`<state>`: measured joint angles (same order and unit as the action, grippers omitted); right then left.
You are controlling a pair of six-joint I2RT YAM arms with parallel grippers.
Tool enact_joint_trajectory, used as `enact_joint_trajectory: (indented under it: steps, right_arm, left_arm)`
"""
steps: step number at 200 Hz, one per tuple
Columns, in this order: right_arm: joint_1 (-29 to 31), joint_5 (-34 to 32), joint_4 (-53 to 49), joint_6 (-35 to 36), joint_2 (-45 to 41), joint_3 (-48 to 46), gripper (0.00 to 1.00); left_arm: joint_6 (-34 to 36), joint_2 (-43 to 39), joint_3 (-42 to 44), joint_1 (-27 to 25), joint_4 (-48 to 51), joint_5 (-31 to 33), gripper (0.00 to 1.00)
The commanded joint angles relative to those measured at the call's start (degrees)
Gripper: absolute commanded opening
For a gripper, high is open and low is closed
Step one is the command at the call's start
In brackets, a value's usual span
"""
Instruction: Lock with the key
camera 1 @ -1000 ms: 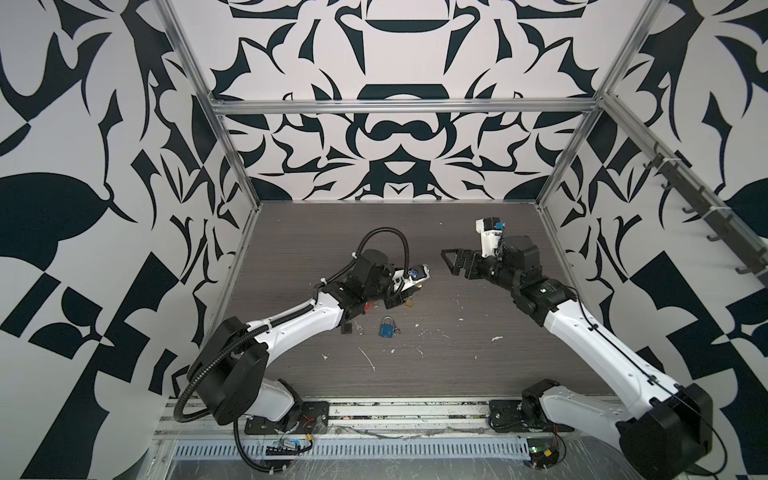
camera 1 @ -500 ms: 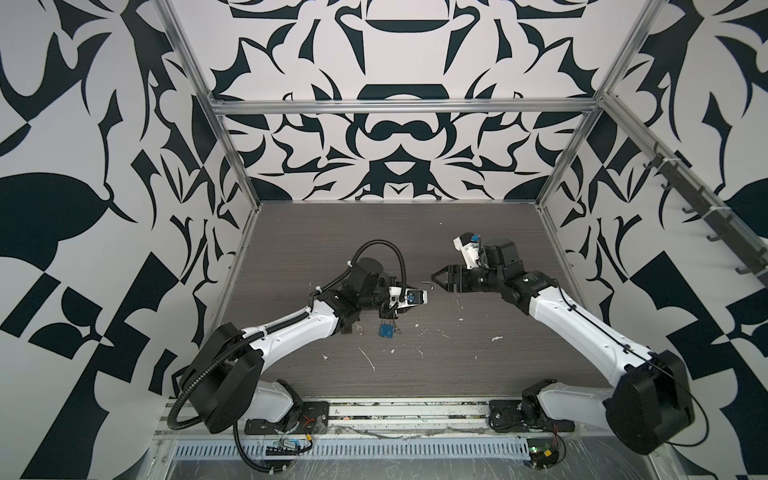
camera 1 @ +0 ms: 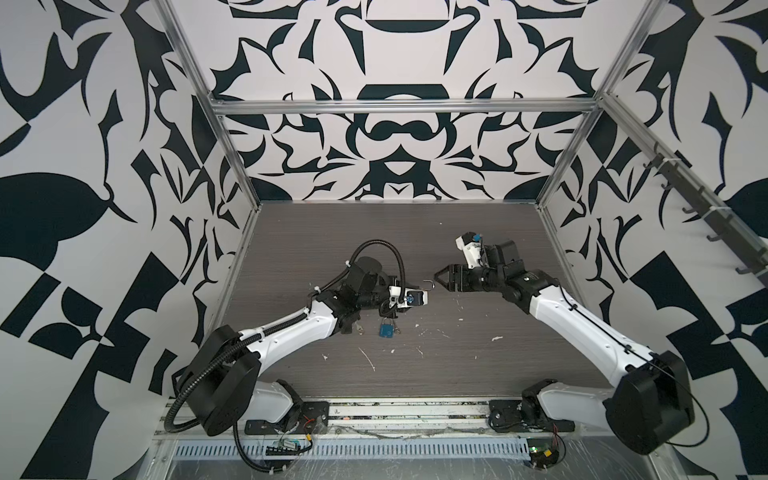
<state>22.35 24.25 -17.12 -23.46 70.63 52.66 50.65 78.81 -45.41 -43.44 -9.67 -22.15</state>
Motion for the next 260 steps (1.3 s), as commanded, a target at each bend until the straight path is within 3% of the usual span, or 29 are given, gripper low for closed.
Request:
enact_joint_trajectory:
  steps: [1,57,116,162,207,260]
  right_arm:
    - [0.04,2.0,4.11,-0.49,-1.57,2.09,0.77]
    - [2.11,8.52,1.25,3.12,0.47,2.01,0.75]
    - [2.25,3.03,-0.36,2.36,2.89,1.12,0.68]
    - [2.26,3.16,-1.62,2.62,3.25,1.39,0.54]
    - [2.28,5.93,-3.04,3.69,1.69,1.21,0.34]
    - [2.19,5.86,-1.55,5.53,-3.77,-0.28,0.42]
  left_arm:
    - [1.03,-0.56,-0.03,-0.24,0.48,-2.02,0.0]
    - [2.43,-0.41,-0.3,-0.59,0.8,-1.78,0.0]
    - [3.11,-0.87,-0.34,-0.86,0.84,-1.15,0.0]
    - [3.1,-1.28,0.23,-0.94,-0.03,0.13,0.0]
    - [-1.26,-0.76,-0.73,-0.94,-0.99,1.58,0.0]
    - [-2.05,-0.58,-1.28,-0.92,-0.12,0.91,0.0]
